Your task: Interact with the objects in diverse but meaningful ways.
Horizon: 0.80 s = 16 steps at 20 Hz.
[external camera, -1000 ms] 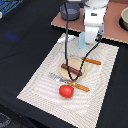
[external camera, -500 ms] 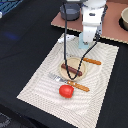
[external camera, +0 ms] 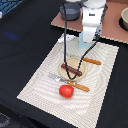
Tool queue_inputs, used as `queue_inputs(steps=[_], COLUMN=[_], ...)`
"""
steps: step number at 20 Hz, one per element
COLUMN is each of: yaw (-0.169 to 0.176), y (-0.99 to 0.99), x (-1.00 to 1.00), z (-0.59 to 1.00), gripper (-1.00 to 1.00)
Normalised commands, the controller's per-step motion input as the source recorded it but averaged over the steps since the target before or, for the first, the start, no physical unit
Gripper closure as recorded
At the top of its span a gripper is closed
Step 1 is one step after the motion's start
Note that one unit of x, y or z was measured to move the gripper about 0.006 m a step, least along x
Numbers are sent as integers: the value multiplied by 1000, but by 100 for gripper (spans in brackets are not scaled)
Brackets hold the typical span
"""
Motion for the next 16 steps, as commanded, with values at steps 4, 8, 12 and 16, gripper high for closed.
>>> queue_inputs(steps=[4,8,12,16], yaw=[0,0,0,0], y=[-164,-442,-760,-778], x=[-356,-483,-526,-533], z=[174,767,782,652], gripper=[100,100,100,100])
